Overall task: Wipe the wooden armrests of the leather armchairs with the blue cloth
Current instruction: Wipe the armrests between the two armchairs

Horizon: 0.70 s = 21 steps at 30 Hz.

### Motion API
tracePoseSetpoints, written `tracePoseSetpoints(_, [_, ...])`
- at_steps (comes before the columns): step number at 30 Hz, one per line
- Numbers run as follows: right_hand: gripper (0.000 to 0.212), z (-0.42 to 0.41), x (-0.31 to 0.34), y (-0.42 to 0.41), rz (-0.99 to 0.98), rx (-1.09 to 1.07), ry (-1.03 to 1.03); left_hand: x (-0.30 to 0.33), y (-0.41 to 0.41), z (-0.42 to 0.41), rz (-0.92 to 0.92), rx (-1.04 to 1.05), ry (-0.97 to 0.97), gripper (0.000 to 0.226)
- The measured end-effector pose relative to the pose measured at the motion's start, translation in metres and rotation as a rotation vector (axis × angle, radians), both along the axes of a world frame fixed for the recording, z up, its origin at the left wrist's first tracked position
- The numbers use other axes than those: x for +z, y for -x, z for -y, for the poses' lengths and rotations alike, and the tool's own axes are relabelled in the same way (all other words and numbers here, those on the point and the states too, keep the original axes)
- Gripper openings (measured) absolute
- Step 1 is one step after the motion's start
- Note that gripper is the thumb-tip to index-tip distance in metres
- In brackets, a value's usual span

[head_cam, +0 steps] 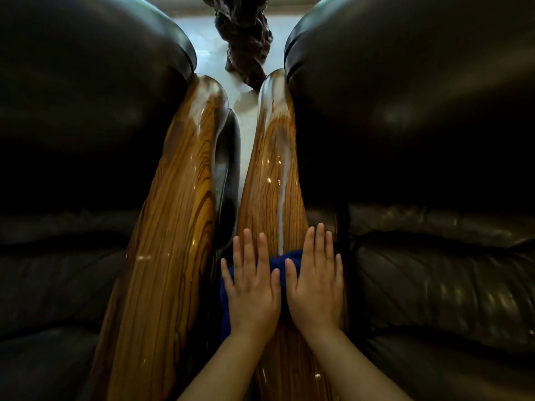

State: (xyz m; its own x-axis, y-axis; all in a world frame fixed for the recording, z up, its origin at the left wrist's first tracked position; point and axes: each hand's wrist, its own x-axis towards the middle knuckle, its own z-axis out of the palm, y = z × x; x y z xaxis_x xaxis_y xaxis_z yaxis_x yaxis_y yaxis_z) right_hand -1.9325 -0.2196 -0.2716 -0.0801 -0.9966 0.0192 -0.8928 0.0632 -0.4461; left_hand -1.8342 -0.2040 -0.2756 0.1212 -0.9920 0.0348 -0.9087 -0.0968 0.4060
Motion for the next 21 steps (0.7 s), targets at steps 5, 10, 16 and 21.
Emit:
tracePoseSetpoints(5, [0.063,0.036,0.003,-0.004,0.031,0.004,0.049,0.004,-0.007,0.039,0.036,-0.028,0.024,0.06])
tracePoseSetpoints(10, [0.065,0.091,0.012,-0.012,0.052,-0.006,0.065,0.016,-0.019,0.101,-0.038,-0.082,0.008,0.06])
tracePoseSetpoints(16, [0.062,0.175,0.016,-0.023,0.0,-0.018,0.125,0.022,-0.024,0.183,-0.11,-0.099,0.054,0.058])
tracePoseSetpoints(21, [0.062,0.23,0.024,-0.027,-0.059,-0.066,0.092,0.027,-0.017,0.243,-0.098,-0.072,0.036,0.059])
